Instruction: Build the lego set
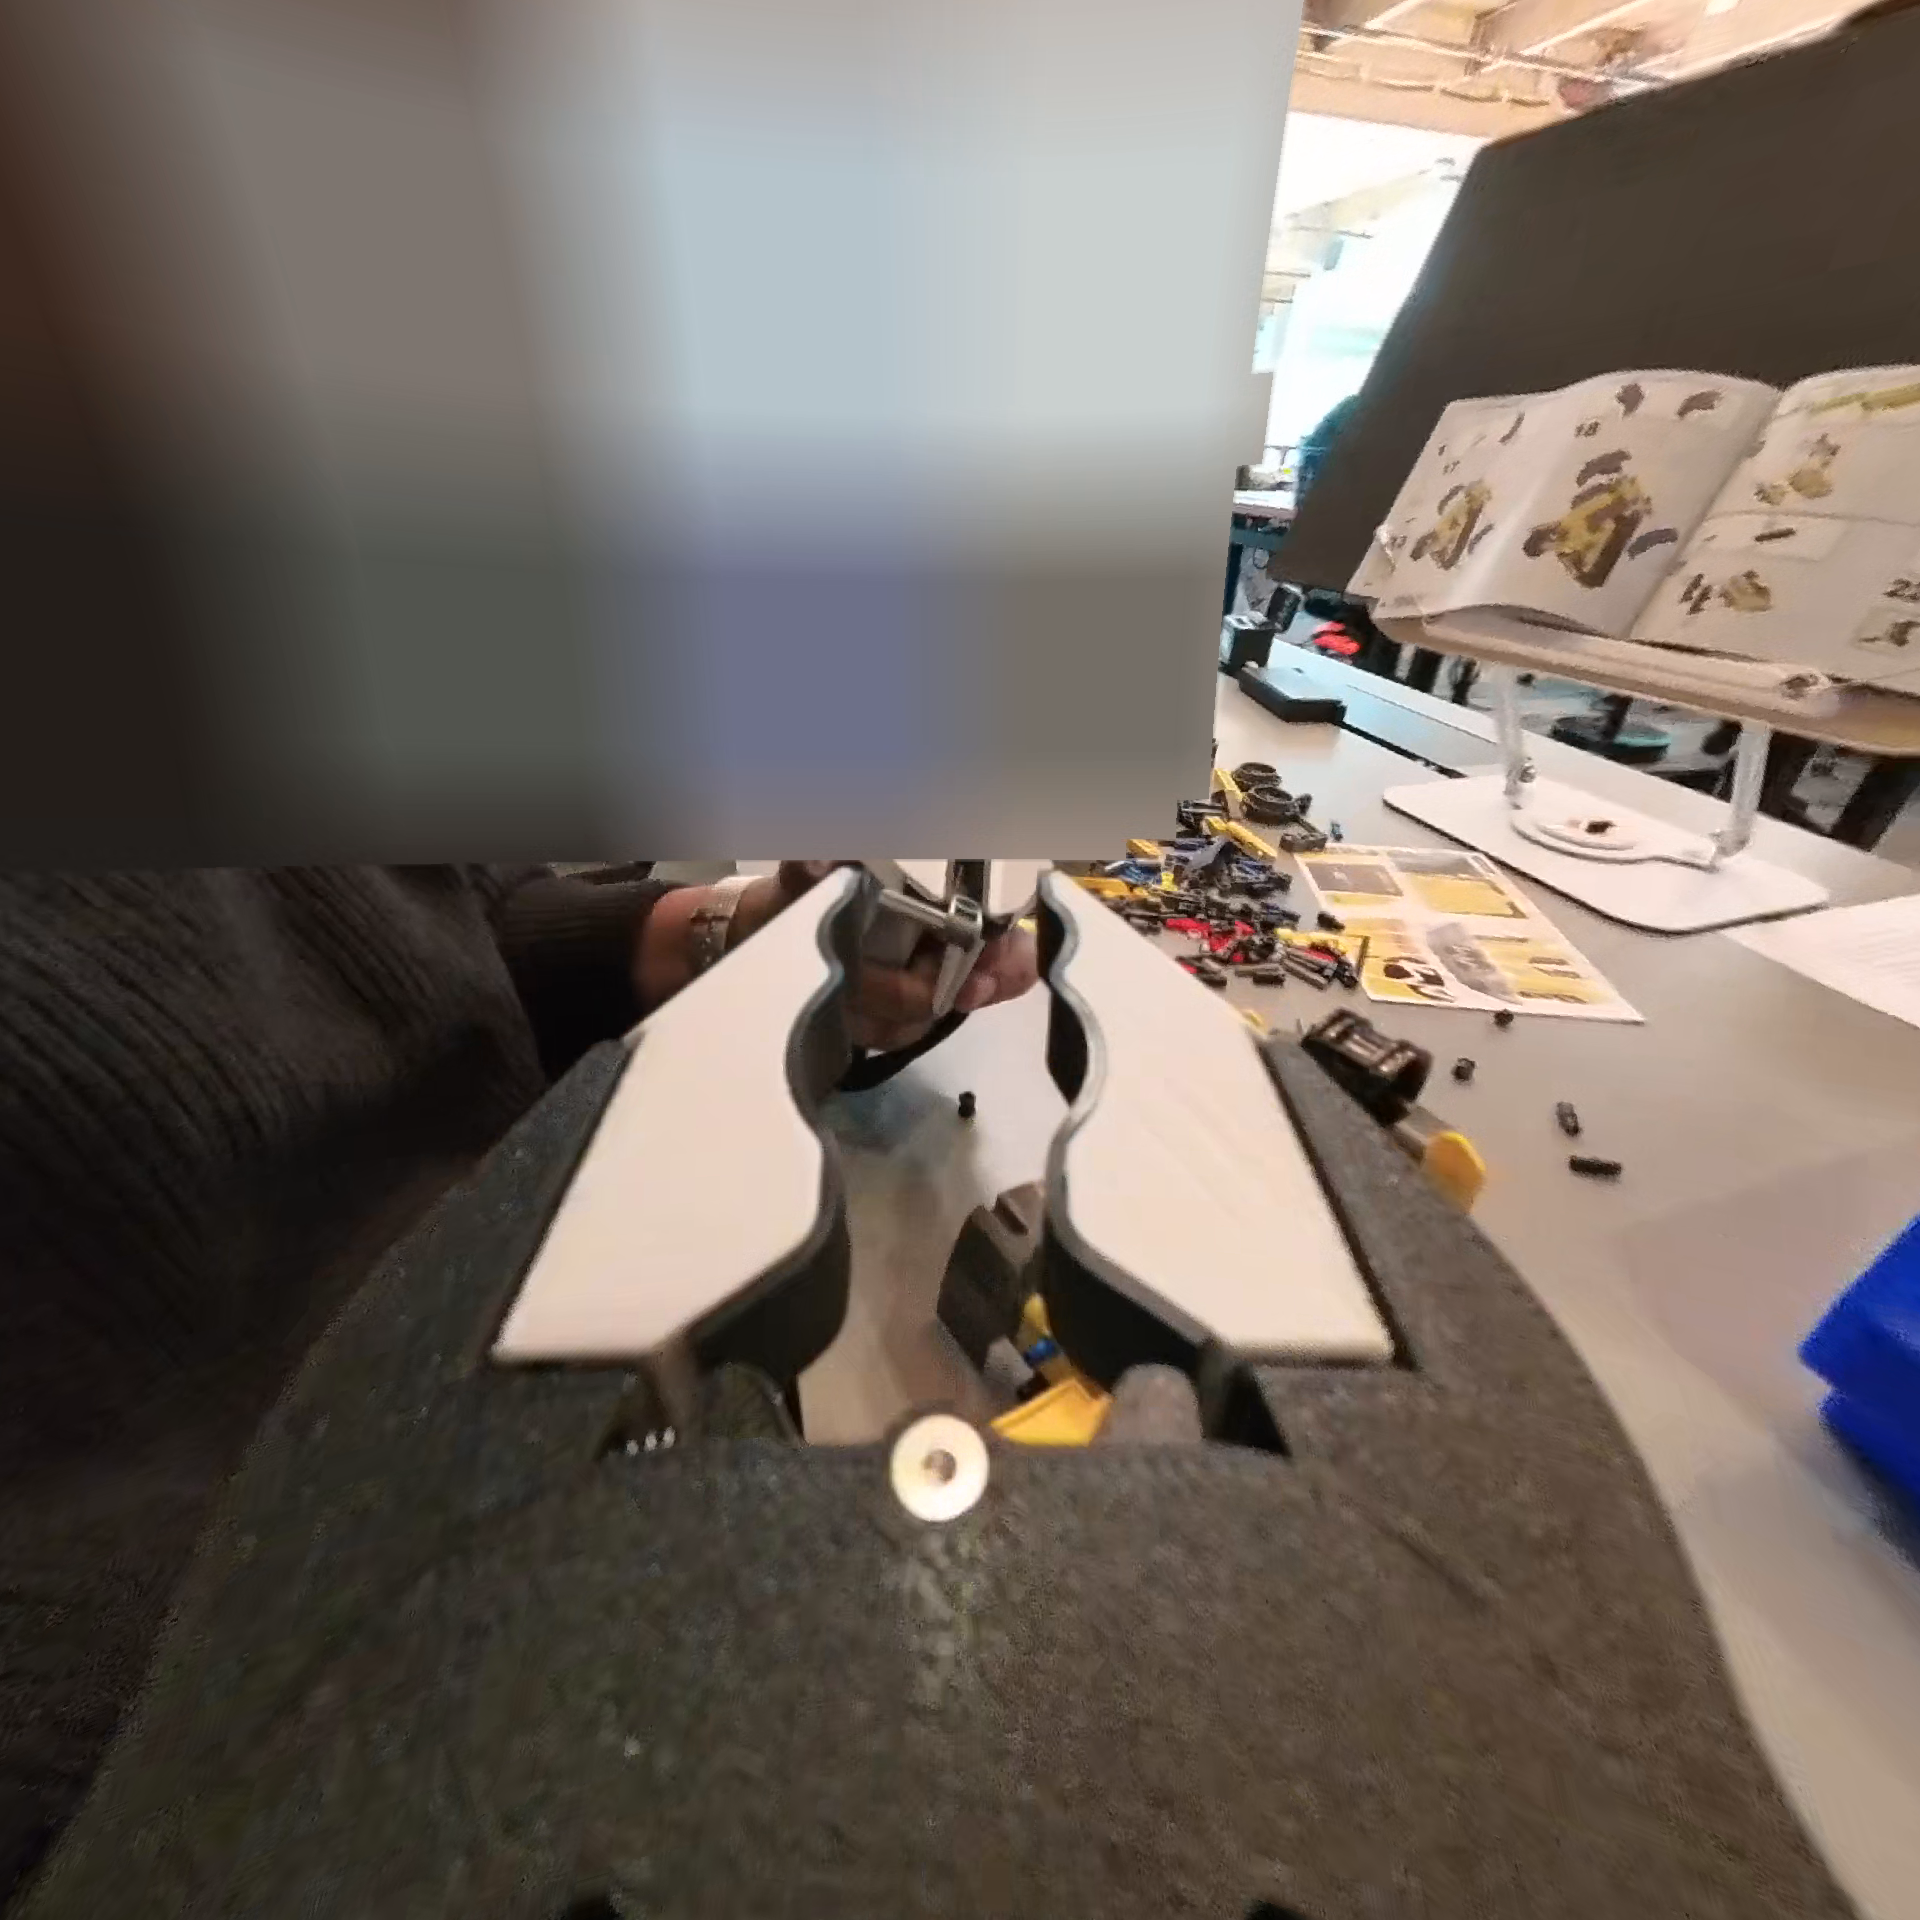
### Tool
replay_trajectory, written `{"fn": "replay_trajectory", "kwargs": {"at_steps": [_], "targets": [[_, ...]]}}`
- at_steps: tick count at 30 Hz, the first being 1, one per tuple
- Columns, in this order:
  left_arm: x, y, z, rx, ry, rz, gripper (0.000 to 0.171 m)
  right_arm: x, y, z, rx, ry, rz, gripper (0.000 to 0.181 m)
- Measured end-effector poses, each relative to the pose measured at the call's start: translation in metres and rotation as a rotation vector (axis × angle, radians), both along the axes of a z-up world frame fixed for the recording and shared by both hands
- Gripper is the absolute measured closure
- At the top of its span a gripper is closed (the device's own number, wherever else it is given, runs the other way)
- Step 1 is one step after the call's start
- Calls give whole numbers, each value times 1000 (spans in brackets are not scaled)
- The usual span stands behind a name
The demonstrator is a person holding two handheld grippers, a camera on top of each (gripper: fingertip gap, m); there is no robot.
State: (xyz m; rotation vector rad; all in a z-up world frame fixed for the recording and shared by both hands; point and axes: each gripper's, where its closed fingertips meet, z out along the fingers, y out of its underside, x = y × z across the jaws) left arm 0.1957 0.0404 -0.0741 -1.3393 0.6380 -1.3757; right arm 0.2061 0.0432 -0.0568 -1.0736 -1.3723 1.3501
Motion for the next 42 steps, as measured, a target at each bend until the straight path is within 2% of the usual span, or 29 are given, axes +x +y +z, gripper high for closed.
{"fn": "replay_trajectory", "kwargs": {"at_steps": [8,15,17,24,26,28,32,37,42], "targets": [[-3,7,-3,38,45,87,165,-14,3,-13,-122,-91,-40,148],[0,8,-6,70,84,112,165,-18,2,-23,-139,-149,-23,148],[0,8,-7,75,92,118,165,-18,1,-24,-130,-151,-15,157],[0,9,-6,83,93,139,165,-17,3,-25,-109,-151,4,158],[-4,14,-4,92,86,190,159,-16,12,-26,-94,-147,-39,158],[-13,19,1,103,64,252,144,-11,29,-29,-42,-152,-131,158],[-24,38,-6,90,131,401,142,-2,64,-47,94,-233,-334,159],[-13,61,-33,20,312,472,138,-8,70,-73,4,-315,-379,158],[-10,69,-48,-87,334,423,137,-14,71,-68,-82,-230,-402,159]]}}
